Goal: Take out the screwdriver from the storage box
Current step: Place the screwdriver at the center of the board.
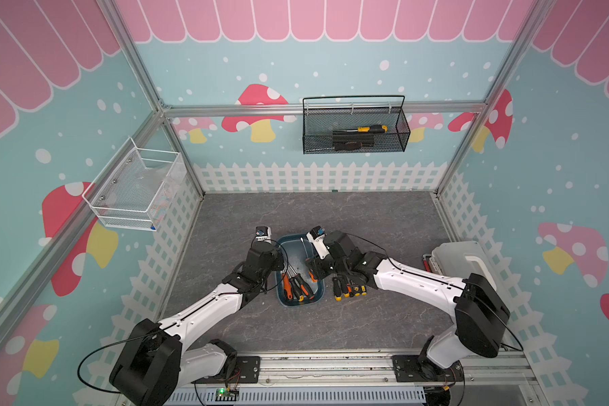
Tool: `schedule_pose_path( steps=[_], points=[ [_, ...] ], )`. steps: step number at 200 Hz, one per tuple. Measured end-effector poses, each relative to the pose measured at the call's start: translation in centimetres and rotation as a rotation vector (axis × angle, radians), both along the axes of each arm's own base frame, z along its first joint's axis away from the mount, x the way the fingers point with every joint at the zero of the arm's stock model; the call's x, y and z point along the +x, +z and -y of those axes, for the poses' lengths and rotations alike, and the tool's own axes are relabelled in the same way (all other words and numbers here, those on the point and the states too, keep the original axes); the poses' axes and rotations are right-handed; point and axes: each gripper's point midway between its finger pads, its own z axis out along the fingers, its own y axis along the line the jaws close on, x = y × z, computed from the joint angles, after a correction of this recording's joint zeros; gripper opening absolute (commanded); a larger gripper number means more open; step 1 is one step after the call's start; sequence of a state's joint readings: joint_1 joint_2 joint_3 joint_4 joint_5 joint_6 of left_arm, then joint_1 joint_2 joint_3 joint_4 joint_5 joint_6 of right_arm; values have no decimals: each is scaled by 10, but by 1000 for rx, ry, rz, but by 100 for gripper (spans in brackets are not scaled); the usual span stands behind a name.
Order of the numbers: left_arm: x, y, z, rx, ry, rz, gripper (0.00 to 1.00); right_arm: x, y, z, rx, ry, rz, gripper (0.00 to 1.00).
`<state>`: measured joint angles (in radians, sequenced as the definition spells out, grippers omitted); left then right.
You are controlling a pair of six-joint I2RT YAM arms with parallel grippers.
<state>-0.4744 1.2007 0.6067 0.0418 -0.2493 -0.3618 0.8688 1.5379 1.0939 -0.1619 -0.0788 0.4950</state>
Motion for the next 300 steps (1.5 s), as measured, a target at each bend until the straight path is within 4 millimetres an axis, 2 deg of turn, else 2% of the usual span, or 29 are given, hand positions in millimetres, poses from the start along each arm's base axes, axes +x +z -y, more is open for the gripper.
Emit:
schedule_pose_path(
  steps=[24,51,67,101,130,172,222,300],
  points=[
    [0,0,0,2,-1,0,0,-6,15,18,5,-19,11,0],
    [0,0,0,1,-2,0,0,-11,20,53,-18,-76,11,0],
    [0,0,0,0,-3,0,0,-11,15,79,-41,-125,0,0],
    [0,0,1,-2,-7,0,0,-11,-10,135,-108,-239,-63,0],
    [0,0,1,-3,-7,-1,0,-10,-23,164,-167,-293,-111,0],
    [0,0,1,-4,-8,-1,0,-7,-35,184,-210,-332,-145,0],
    [0,0,2,-4,-9,0,0,-2,-68,197,-266,-360,-233,0],
    [0,0,2,-5,-10,0,0,11,-92,202,-276,-378,-286,0]
  ],
)
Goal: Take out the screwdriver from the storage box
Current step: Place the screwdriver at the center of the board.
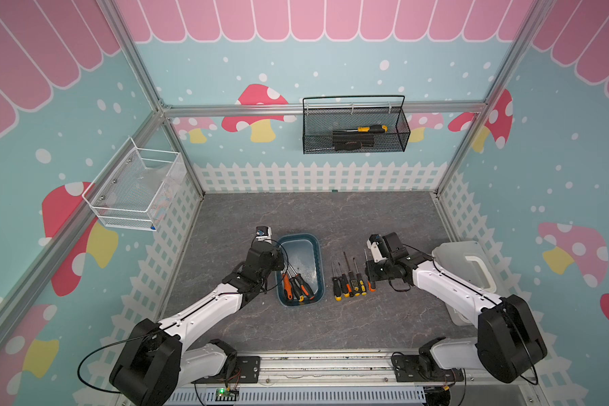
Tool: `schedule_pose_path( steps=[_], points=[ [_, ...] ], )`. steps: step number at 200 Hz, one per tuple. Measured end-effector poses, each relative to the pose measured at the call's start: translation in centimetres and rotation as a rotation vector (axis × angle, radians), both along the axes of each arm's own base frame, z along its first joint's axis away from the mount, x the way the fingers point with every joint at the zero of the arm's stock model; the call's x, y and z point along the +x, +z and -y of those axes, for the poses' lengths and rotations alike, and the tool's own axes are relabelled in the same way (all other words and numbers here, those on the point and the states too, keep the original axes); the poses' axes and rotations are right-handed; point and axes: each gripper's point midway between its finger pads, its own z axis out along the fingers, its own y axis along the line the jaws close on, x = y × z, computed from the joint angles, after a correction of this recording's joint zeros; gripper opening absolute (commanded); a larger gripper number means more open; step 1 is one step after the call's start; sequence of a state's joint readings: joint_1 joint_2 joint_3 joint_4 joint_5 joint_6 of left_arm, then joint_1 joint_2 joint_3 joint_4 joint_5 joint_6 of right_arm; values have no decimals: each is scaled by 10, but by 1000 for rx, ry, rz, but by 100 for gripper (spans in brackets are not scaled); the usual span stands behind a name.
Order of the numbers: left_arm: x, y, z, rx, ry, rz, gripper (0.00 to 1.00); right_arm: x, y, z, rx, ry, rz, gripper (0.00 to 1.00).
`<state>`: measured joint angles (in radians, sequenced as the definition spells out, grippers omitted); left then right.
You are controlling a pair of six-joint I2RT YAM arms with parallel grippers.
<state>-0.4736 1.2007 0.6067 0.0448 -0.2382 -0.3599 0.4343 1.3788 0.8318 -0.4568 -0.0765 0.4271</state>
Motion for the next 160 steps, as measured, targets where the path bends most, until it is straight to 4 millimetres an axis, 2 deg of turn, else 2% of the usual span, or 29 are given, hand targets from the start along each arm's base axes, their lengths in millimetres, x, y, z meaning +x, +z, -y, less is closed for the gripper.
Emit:
schedule_pose_path(
  steps=[84,160],
  points=[
    [0,0,0,-1,-1,1,0,6,-22,0,3,-8,-50,0],
    [1,-1,1,-2,-3,-1,0,8,-33,0,4,-11,-74,0]
  ],
)
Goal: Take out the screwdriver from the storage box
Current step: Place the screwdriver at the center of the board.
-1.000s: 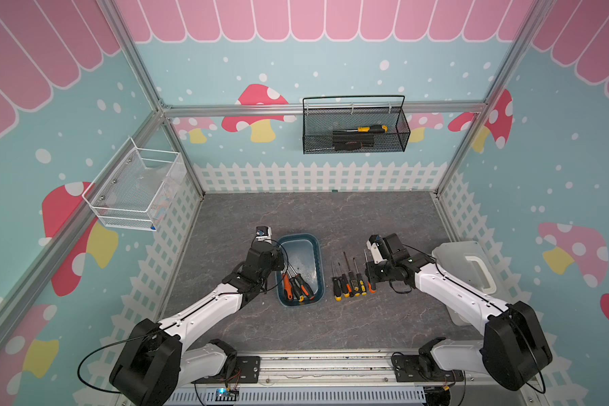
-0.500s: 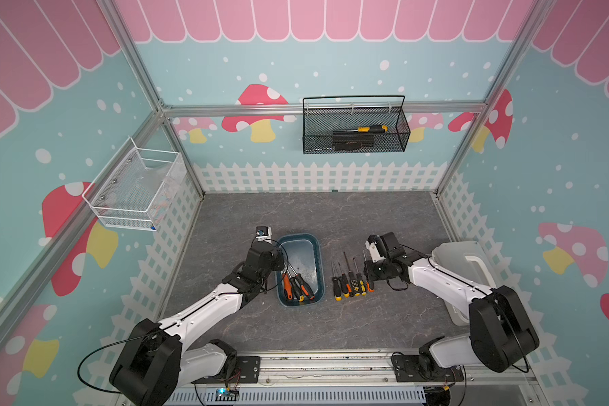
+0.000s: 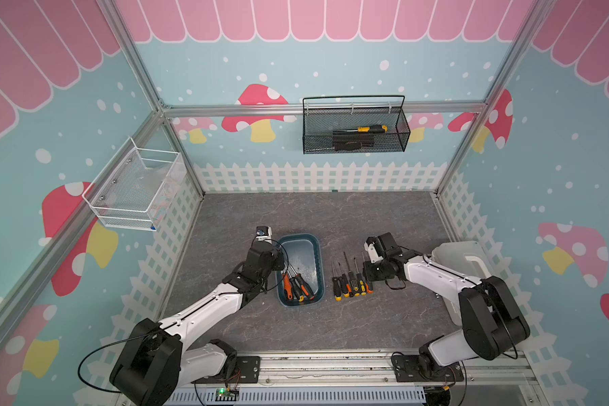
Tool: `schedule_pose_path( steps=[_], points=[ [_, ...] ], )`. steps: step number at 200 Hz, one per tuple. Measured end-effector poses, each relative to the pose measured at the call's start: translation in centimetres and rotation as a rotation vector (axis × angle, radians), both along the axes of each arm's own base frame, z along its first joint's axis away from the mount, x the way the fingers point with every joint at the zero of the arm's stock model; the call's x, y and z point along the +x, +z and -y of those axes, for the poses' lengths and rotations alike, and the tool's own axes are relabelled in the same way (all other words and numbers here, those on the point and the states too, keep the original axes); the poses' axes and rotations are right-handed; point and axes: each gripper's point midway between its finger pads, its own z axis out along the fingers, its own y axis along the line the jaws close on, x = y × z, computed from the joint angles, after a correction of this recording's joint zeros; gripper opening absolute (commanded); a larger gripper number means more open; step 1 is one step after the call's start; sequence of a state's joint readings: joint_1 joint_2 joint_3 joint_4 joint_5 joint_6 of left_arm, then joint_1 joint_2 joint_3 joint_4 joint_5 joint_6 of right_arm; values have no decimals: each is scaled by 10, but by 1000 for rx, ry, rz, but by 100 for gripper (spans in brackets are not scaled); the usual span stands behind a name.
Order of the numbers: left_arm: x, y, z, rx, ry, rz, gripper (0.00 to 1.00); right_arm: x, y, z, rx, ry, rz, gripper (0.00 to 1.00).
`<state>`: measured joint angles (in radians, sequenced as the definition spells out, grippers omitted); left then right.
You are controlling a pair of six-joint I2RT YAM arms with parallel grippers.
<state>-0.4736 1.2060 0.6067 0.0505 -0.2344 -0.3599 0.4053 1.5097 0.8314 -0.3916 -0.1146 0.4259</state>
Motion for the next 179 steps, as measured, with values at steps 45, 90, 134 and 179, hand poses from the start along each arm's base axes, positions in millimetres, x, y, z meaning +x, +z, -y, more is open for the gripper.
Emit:
schedule_pose_path(
  steps=[45,90,134,179],
  points=[
    [0,0,0,0,0,-1,0,2,-8,1,5,-5,-21,0],
    [0,0,0,0,-1,-1,0,3,-11,-1,15,-5,-26,0],
    [0,0,0,1,-1,-1,0,3,-12,0,23,-8,-31,5],
    [0,0,0,1,-1,-1,0,5,-14,-1,33,-9,-37,11]
  ],
)
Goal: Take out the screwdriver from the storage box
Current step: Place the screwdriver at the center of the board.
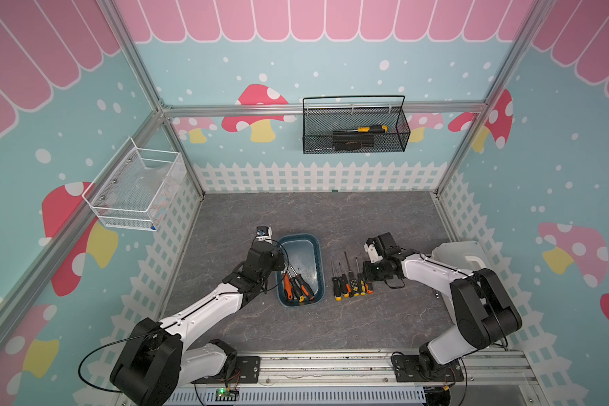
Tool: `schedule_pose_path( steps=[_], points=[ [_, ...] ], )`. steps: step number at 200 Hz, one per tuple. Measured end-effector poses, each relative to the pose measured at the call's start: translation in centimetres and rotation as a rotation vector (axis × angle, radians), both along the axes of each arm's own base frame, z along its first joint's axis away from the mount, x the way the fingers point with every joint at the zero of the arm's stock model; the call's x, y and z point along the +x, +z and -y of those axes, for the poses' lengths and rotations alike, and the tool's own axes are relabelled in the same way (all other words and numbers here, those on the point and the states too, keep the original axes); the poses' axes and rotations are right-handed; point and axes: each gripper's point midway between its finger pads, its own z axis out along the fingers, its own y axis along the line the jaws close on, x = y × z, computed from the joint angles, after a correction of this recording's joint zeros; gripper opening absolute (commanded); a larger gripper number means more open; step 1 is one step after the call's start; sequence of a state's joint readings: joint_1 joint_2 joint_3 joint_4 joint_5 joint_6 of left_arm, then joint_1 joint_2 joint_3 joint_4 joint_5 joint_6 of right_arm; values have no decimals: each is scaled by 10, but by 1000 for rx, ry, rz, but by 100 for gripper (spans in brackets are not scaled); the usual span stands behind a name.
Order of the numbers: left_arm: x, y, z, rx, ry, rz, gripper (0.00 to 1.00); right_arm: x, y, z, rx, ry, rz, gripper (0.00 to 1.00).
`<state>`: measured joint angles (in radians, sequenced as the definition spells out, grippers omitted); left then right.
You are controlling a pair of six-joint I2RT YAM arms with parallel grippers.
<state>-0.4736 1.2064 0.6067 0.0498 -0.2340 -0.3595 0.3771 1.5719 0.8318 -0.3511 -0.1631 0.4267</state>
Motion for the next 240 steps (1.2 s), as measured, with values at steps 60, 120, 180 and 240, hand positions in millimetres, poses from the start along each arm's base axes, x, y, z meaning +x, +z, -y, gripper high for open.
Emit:
schedule_pose_path(
  steps=[60,120,180,240],
  points=[
    [0,0,0,0,0,0,0,1,-1,1,14,-6,-8,20],
    [0,0,0,0,0,0,0,1,-4,2,19,-17,-6,24],
    [0,0,0,0,0,0,0,2,0,2,27,-25,5,29],
    [0,0,0,0,0,0,0,3,11,2,41,-31,33,30]
  ],
)
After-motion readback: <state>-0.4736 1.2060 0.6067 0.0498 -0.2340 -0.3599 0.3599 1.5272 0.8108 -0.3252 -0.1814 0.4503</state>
